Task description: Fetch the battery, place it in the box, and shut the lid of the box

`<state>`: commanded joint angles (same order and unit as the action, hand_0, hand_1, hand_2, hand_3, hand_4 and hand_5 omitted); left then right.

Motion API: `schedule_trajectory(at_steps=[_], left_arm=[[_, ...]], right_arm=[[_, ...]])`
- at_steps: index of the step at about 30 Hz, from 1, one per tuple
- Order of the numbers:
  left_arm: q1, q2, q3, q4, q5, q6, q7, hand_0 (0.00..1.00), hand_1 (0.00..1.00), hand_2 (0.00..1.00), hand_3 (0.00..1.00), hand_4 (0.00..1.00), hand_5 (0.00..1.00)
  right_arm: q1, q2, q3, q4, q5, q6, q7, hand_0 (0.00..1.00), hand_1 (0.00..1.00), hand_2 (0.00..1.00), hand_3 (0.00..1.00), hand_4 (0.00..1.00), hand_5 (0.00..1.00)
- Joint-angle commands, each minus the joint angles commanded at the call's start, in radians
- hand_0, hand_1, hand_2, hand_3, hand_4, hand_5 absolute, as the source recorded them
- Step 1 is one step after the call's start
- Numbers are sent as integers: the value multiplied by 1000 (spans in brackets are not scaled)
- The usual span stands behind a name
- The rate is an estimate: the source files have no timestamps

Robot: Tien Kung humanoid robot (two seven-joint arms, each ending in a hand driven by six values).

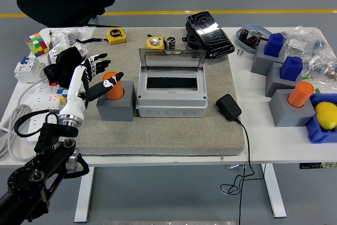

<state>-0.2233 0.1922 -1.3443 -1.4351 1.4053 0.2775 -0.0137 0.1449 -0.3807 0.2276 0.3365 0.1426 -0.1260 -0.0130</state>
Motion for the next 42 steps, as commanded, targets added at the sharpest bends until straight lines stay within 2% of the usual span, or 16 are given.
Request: schedule_trajectory(at_steps=[11, 33, 42], left_arm=[[11, -3, -25, -8, 9, -6, 6, 583, 651, 668, 721, 998, 467], [2, -9, -63, -24, 23, -16, 23, 571, 645, 659, 716, 996, 453], [6, -10, -62, -23, 0, -17, 27, 569, 643, 660, 718, 996, 453]], right_arm=[[2, -1, 7, 1, -5, 0, -4, 497, 610, 650, 555, 936, 500], [18, -3, -5, 0, 0, 2, -14, 501, 613, 652, 558, 939, 508], [20, -3, 0, 1, -4, -2, -6, 503, 614, 653, 559, 940, 510]])
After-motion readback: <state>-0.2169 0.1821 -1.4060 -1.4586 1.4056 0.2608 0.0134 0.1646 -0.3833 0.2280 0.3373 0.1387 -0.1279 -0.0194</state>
